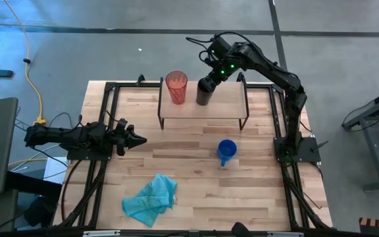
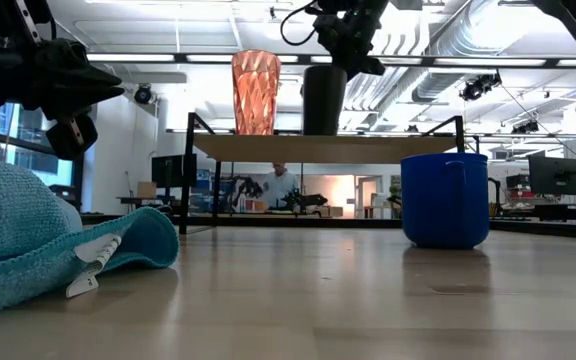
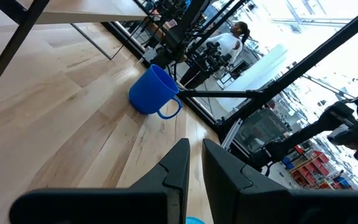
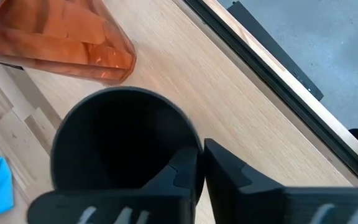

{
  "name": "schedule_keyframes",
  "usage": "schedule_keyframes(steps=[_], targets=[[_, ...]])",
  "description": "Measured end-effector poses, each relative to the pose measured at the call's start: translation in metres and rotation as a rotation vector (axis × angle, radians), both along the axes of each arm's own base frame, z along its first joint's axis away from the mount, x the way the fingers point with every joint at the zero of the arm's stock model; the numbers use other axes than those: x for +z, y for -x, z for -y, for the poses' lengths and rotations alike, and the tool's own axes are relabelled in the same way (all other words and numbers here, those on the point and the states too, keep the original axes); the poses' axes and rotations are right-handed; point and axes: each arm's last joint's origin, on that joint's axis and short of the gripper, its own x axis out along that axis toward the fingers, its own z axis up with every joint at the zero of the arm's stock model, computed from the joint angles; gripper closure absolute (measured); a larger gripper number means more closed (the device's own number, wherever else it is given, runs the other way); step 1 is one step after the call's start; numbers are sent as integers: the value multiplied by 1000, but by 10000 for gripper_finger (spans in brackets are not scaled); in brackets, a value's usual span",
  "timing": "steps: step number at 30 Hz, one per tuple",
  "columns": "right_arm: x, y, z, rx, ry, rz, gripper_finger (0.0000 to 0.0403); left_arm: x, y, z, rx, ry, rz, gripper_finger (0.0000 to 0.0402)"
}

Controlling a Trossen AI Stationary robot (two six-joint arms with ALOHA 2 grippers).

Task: Stack small to large cups/mugs on shelf
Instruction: Put the black cup on the shelf

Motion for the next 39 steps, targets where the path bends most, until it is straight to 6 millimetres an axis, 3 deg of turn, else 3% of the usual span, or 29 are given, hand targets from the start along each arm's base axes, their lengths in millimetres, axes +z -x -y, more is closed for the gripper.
schedule_keyframes(steps=[9, 39], targets=[[0, 1, 0, -5, -4, -7, 337, 0, 0, 0, 0, 0, 0, 369], [1, -1, 0, 61, 5, 20, 335, 0, 0, 0, 0, -15, -1, 369]])
